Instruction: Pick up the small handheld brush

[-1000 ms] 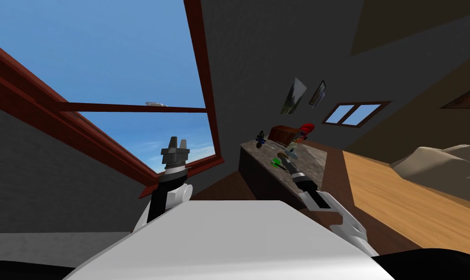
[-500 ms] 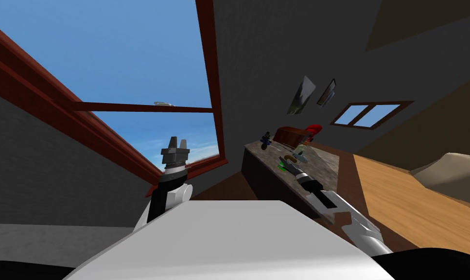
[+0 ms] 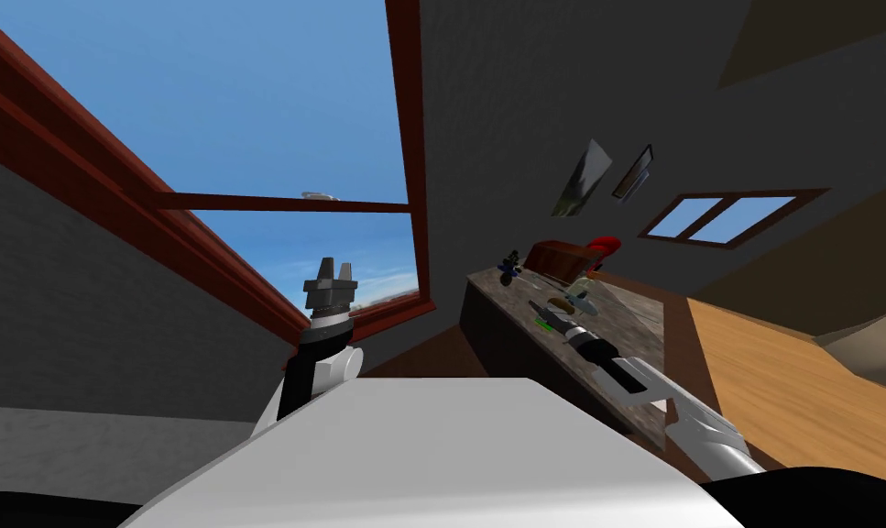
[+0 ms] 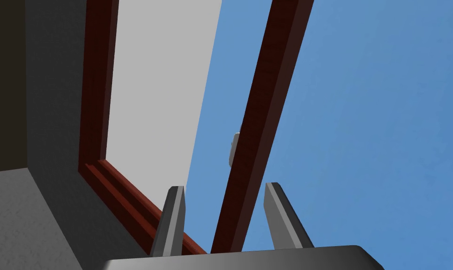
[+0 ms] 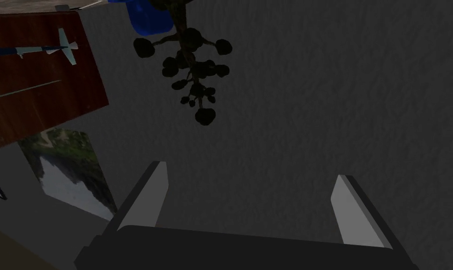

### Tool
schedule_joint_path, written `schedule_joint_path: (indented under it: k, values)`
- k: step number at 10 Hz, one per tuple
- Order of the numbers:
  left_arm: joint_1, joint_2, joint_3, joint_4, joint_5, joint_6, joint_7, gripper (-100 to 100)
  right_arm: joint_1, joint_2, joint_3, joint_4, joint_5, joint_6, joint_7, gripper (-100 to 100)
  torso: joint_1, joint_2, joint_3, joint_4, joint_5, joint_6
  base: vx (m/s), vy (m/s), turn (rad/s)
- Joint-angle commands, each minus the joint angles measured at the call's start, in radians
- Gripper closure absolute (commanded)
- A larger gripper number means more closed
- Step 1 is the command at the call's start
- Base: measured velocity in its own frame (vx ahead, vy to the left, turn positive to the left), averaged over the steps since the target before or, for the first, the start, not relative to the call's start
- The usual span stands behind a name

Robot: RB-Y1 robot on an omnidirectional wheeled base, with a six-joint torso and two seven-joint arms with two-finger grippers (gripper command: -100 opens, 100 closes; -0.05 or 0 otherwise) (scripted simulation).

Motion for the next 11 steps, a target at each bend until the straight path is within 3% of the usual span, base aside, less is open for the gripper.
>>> schedule_joint_path:
  k: [1,6,8,10,11]
  values:
    - [0.000,0.000,0.000,0.000,0.000,0.000,0.000,0,0.004,-0.050,0.018,0.037,0.029,0.004,0.019,-100,0.000,0.000,0.000,0.000,0.000,0.000,0.035,0.060,0.078]
    - [0.000,0.000,0.000,0.000,0.000,0.000,0.000,0,0.017,-0.160,0.053,0.096,0.077,0.011,0.049,-100,0.000,0.000,0.000,0.000,0.000,0.000,0.033,0.048,0.055]
    - [0.000,0.000,0.000,0.000,0.000,0.000,0.000,0,0.025,-0.208,0.073,0.124,0.100,0.014,0.064,-100,0.000,0.001,0.000,0.000,0.000,0.000,0.028,0.036,0.048]
    - [0.000,0.000,0.000,0.000,0.000,0.000,0.000,0,0.042,-0.281,0.117,0.174,0.145,0.020,0.093,-100,-0.001,0.001,0.001,0.000,0.000,0.000,0.028,0.039,0.078]
    - [0.000,0.000,0.000,0.000,0.000,0.000,0.000,0,0.042,-0.301,0.117,0.174,0.145,0.020,0.093,-100,0.000,0.001,0.000,0.000,0.000,0.000,0.026,0.028,0.022]
